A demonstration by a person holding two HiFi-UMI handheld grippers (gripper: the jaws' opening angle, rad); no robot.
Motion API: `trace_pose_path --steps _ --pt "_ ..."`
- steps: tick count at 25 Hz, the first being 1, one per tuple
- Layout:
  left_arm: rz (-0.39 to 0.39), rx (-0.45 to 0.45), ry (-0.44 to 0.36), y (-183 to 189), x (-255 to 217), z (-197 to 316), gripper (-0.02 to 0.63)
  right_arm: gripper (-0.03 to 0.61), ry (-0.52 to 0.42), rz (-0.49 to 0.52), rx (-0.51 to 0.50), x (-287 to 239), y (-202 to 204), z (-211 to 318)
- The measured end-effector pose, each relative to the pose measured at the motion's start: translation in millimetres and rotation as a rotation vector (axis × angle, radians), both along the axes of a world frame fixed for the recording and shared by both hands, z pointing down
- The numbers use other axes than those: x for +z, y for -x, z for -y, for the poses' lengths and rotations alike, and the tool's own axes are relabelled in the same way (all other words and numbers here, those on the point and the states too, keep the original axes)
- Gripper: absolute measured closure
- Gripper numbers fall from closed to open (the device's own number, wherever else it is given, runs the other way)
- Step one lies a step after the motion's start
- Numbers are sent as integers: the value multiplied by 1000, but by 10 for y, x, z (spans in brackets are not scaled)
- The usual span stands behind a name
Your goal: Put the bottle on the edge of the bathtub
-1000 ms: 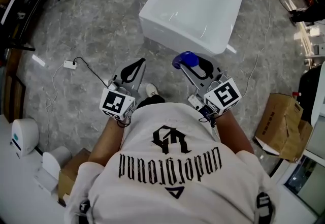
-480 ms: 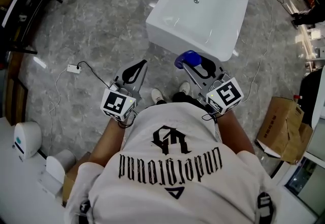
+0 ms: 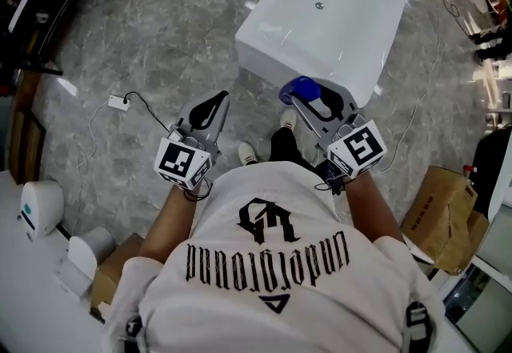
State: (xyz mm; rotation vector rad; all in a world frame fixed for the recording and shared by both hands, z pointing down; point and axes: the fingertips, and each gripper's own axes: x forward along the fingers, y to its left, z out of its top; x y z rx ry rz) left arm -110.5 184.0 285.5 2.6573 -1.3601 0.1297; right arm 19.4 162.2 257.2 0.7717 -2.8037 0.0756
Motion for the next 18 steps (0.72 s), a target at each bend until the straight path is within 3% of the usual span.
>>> trace_pose_path --steps 18 --pt "15 -125 49 -478 117 1173 598 423 52 0 -111 178 -491 1347"
